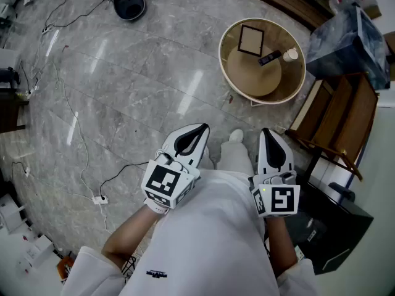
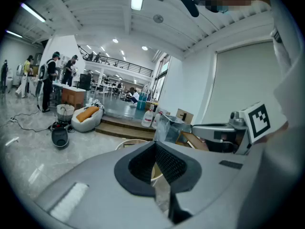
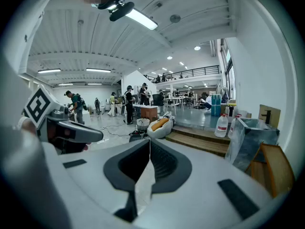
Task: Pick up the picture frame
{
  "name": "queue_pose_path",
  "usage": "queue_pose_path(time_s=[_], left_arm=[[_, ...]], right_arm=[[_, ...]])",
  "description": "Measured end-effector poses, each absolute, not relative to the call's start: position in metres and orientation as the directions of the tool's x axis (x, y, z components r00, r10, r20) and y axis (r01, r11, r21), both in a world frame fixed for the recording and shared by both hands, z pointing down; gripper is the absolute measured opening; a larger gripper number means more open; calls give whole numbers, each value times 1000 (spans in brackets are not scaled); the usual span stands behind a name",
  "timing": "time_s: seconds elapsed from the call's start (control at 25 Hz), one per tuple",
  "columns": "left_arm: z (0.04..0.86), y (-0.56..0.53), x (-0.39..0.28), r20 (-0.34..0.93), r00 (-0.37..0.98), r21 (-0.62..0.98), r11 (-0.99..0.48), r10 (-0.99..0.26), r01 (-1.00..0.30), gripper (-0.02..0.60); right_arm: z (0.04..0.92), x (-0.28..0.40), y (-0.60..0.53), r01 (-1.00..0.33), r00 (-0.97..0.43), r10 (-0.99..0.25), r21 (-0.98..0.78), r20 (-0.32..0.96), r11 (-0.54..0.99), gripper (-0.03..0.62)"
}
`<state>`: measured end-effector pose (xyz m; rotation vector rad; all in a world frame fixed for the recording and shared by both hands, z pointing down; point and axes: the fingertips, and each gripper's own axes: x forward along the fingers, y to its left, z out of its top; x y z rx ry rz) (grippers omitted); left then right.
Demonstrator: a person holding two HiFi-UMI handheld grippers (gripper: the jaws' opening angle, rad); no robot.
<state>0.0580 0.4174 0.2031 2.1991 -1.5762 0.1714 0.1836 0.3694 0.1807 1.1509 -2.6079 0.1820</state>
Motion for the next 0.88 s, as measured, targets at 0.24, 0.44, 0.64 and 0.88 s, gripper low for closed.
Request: queue_pose_path(time_s=[0.24, 0.44, 0.64, 0.88], left_arm=[[187, 457, 72, 309, 319, 249, -247, -896, -936, 3], [175, 472, 84, 291, 304, 244, -237, -907, -940, 3], [178, 479, 85, 287, 302, 244, -236, -909, -941, 3], [180, 478, 65, 299, 290, 229, -227, -909, -947, 3]], right_arm=[[182, 205, 410, -755, -631, -709, -41, 314, 654, 6], [170, 221, 414, -769, -631, -725, -98, 276, 632, 8], [169, 223, 414, -774, -630, -739, -117, 238, 622, 8], [177, 218, 412, -777, -626, -740, -126, 246, 616, 8]])
